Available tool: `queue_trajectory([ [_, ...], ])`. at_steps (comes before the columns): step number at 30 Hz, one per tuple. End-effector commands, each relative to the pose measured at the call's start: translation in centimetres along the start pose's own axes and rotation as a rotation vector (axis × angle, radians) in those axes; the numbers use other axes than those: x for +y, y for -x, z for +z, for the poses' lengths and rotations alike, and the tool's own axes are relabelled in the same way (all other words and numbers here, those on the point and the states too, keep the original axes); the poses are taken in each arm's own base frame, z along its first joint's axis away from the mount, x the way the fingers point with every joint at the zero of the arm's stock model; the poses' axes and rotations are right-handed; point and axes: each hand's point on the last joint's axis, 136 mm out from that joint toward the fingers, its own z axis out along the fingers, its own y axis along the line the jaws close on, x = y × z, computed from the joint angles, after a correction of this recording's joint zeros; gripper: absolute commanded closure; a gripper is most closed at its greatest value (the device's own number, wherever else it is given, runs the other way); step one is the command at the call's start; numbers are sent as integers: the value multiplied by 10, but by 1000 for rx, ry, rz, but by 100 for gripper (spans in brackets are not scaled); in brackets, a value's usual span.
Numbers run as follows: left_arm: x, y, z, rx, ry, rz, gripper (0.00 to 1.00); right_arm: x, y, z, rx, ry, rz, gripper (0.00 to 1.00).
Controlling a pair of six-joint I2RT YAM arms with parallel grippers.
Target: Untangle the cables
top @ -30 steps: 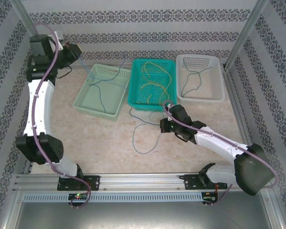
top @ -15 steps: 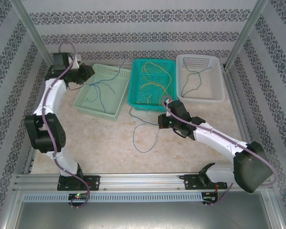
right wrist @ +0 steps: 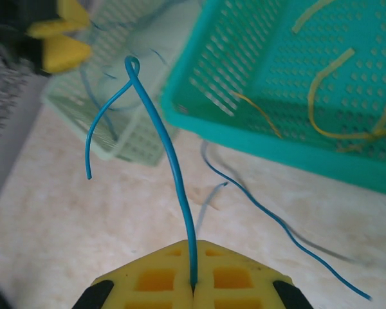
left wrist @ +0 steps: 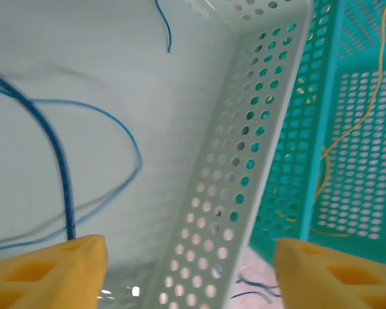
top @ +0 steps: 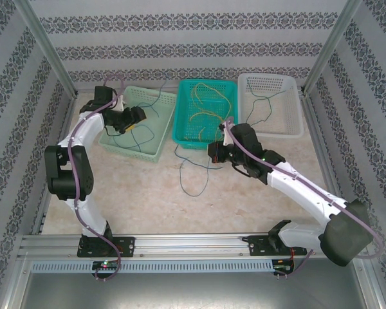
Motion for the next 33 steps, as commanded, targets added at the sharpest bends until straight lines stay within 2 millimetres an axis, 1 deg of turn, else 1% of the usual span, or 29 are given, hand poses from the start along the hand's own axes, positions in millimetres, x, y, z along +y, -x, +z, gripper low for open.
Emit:
queue_trajectory([
  [1,-16,-4,-30,-49,80,103,5,42,26,-19,-35,151,0,100],
  [2,-21,-4,-35,-63,98,129,0,49,29,-21,-37,175,-5,100],
  [4,-31,-9,-46,-89,141,195,0,63,39,-26,-49,222,-12,100],
  [8,-36,-17,-64,-135,233,263,0,83,57,-38,-82,282,-19,100],
  [11,-30,-19,-82,-186,309,285,0,98,73,-51,-118,323,-37,100],
  [14,-20,-20,-98,-224,394,308,0,117,93,-68,-165,372,-68,100],
  [17,-6,-26,-101,-180,470,353,0,130,112,-82,-215,400,-89,100],
  [20,14,-35,-99,-102,565,360,0,140,133,-92,-284,436,-75,100],
  [21,18,-36,-101,-101,585,356,0,144,139,-95,-300,450,-68,100],
  [22,18,-36,-103,-115,584,353,0,148,147,-99,-321,465,-62,100],
  [23,14,-36,-106,-144,563,349,0,153,154,-102,-340,482,-57,100],
  [25,0,-35,-115,-221,490,347,1,161,166,-106,-371,516,-47,100],
  [27,-22,-35,-124,-294,377,369,5,168,176,-105,-389,549,-27,100],
  [28,-36,-37,-127,-319,302,396,8,170,180,-102,-389,562,-17,100],
  [30,-67,-47,-132,-345,165,496,11,171,184,-95,-384,572,8,100],
  [32,-95,-63,-136,-357,58,611,12,169,188,-87,-384,572,32,100],
  [33,-106,-71,-138,-360,15,652,12,168,189,-83,-384,572,42,100],
])
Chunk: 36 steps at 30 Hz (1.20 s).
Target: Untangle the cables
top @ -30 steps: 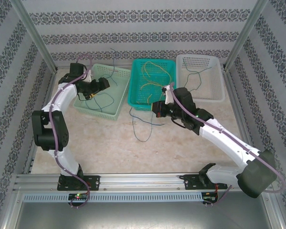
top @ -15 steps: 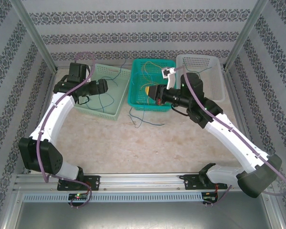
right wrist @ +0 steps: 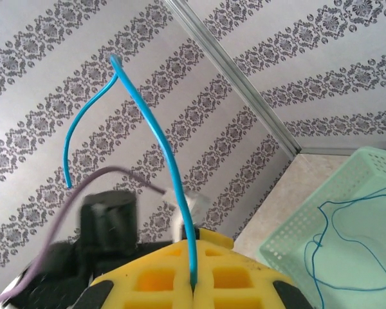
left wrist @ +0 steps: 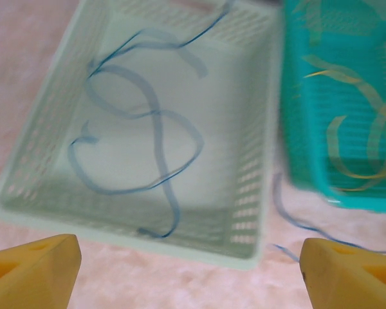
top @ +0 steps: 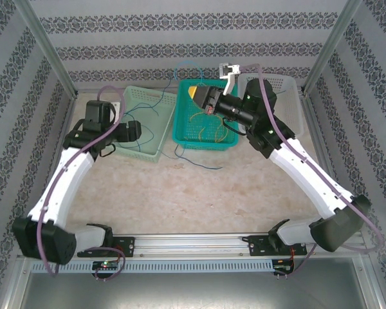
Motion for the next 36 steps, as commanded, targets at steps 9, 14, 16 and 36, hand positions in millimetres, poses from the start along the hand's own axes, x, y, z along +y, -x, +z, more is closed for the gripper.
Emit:
queue_trajectory([
  [9,-152,32,-47,-257,-634,293,9,10,15,27,-45,87,75,100],
  [14,-193,35,-38,-221,-757,340,10,10,14,37,-37,94,88,100],
  [16,-196,35,-31,-220,-746,348,10,10,13,40,-37,100,98,100],
  [36,-130,99,-15,-283,-258,378,100,-55,-4,39,3,-82,182,34],
])
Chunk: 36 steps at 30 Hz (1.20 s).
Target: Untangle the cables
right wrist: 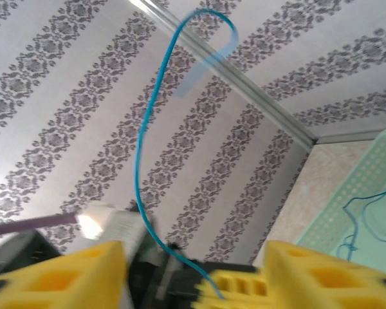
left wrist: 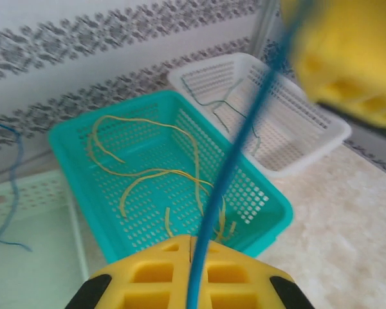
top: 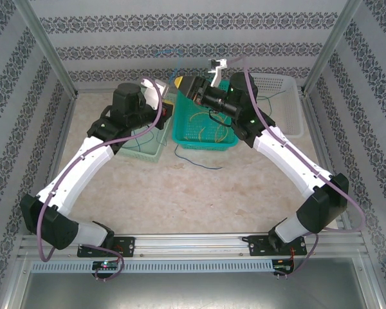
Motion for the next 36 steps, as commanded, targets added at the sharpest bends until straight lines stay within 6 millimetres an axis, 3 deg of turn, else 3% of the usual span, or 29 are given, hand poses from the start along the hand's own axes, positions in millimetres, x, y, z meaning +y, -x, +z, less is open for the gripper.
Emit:
queue_trajectory([
  [1,34,16,-16,5,159,38,100,-32,-8,-5,22,-101,8,32],
  [5,71,33,-28,-12,240,-20,100,-78,-38,-13,140,-231,37,14],
  [8,94,33,-25,12,266,-61,100,-112,-66,-24,226,-322,69,13],
  [13,125,14,-6,104,287,-149,100,-158,-112,-45,345,-448,117,15],
  [19,134,-29,30,231,227,-253,100,-184,-142,-65,404,-526,149,18],
  [24,162,-84,55,347,265,-399,100,-196,-155,-79,448,-584,146,19],
  [27,175,-111,62,416,267,-499,100,-208,-164,-98,478,-663,115,22],
  [31,181,-133,67,470,273,-550,100,-227,-182,-123,548,-773,105,28],
  [36,180,-164,75,570,260,-575,92,-248,-207,-145,611,-873,118,33],
])
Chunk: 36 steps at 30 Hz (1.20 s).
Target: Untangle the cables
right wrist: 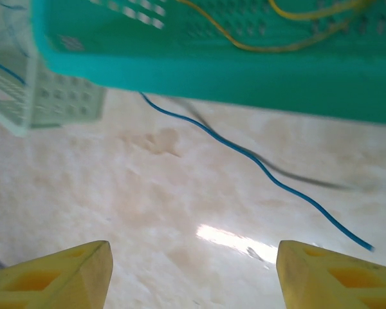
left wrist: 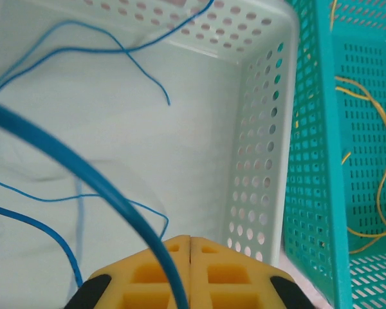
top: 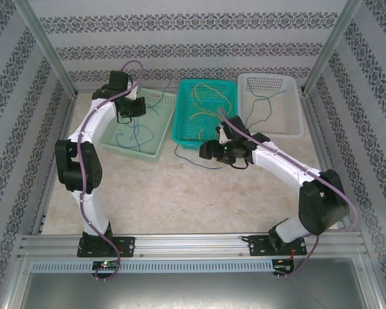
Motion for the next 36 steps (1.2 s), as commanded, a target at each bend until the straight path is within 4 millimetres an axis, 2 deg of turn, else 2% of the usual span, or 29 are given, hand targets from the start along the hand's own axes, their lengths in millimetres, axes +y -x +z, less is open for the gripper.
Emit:
queue_trajectory([
  [1,0,-20,9,97,-18,-32,89,-29,-19,4,47,-119,-8,33],
  [4,7,-36,17,154,-1,-37,73,-38,-26,7,71,-157,-8,33],
  [7,10,-45,19,190,9,-40,42,-43,-28,9,82,-166,-1,33],
  [8,7,-46,19,196,-2,-39,38,-43,-27,10,83,-166,-1,33],
  [10,1,-45,16,198,-35,-39,33,-43,-27,11,88,-165,-2,33],
  [12,-4,-39,11,187,-47,-46,24,-45,-28,13,96,-174,-3,33],
  [14,-10,-32,3,171,-68,-54,11,-49,-29,14,98,-190,-1,33],
  [15,-14,-28,-4,157,-78,-54,1,-51,-29,15,97,-197,0,33],
  [20,-26,-10,-45,67,-75,-47,0,-58,-26,21,98,-236,11,38],
  [24,-19,-10,-70,18,0,-37,0,-64,-27,31,137,-272,24,40],
  [31,0,-32,-76,52,103,-24,0,-72,-30,32,140,-319,-9,41],
  [36,-12,-40,-87,-17,71,-15,0,-71,-28,40,148,-304,4,44],
])
